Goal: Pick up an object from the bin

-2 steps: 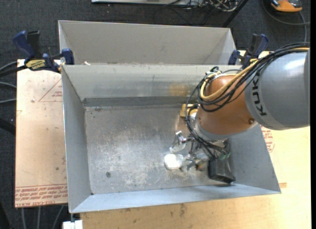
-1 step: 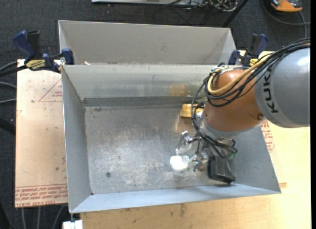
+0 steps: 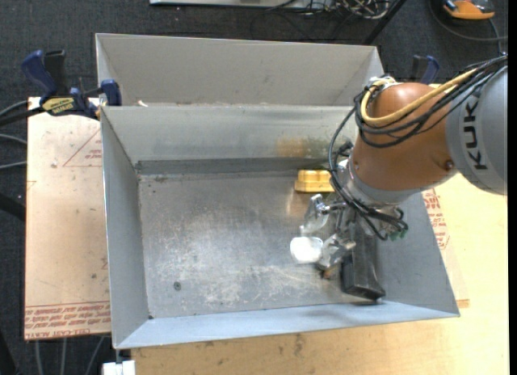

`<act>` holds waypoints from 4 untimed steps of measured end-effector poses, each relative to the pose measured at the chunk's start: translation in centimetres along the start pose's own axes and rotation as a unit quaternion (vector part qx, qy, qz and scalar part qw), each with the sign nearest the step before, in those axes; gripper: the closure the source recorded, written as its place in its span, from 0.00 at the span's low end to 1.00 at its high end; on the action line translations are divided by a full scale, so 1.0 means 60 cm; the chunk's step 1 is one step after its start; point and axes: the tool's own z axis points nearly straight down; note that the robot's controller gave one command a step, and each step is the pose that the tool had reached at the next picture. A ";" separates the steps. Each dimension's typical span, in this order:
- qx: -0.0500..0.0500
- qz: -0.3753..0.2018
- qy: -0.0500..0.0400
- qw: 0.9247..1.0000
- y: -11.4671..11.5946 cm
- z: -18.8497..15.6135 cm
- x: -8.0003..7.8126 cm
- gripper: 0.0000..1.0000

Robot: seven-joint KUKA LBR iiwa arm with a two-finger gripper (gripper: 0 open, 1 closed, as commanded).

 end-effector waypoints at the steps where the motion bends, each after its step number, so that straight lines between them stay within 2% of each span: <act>1: 0.001 0.040 -0.002 0.999 -0.022 -0.045 0.016 1.00; 3: 0.001 0.036 -0.002 0.999 -0.021 -0.044 0.016 1.00; 4: 0.001 0.111 -0.002 0.994 -0.041 0.002 0.052 1.00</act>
Offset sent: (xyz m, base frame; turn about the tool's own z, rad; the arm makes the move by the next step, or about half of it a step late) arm 0.0000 0.0000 0.0000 0.0000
